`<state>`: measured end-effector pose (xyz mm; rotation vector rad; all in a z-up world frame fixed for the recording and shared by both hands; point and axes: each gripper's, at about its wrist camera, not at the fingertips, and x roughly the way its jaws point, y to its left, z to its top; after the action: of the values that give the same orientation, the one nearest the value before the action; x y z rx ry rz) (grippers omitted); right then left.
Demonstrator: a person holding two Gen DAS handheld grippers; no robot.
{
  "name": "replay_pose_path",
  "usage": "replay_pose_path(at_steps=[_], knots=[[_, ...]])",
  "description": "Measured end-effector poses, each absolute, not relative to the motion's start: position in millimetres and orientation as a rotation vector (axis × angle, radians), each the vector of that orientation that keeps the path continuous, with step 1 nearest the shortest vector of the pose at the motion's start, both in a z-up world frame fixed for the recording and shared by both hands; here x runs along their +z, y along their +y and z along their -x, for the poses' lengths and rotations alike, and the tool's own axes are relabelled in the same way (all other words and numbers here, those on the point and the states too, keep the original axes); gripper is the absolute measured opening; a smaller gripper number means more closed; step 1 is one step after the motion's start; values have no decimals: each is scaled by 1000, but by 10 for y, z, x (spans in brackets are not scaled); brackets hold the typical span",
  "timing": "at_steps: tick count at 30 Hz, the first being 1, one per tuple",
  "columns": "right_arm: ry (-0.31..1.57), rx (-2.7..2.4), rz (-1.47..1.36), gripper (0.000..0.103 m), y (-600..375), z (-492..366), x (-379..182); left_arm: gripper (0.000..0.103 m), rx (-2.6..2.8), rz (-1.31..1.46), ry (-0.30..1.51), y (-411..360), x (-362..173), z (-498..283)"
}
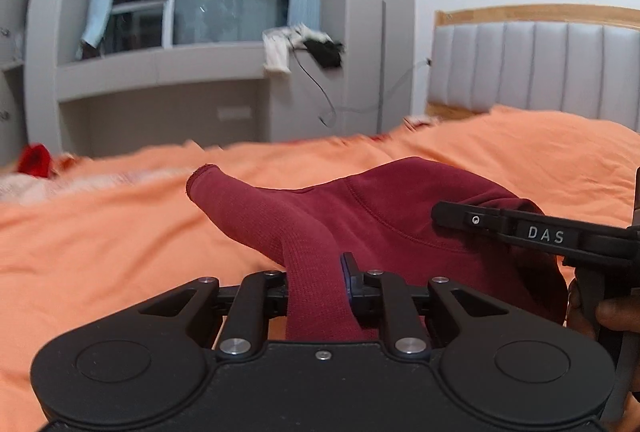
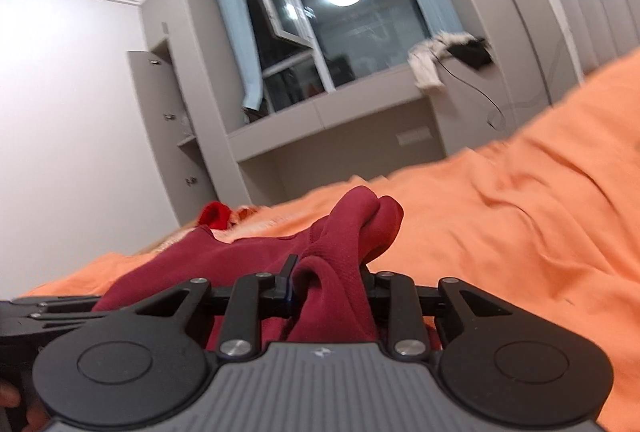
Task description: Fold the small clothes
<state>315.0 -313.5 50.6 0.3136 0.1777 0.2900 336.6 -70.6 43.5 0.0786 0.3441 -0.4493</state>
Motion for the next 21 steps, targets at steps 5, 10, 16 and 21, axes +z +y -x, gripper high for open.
replay_pose_path(at_steps=[5, 10, 16, 21], knots=[[169, 345, -256, 29, -2764, -3324, 494, 19, -378, -37, 357, -377, 496, -3474], [234, 342, -197, 29, -2577, -3455, 355, 19, -326, -39, 440, -281, 400, -3636], [356, 286, -263, 33, -2684, -3571, 247, 24, -273, -55, 518, -231, 241, -3709], [458, 253, -368, 44, -2805, -3624, 48, 32, -240, -17, 576, -178, 170, -3748]])
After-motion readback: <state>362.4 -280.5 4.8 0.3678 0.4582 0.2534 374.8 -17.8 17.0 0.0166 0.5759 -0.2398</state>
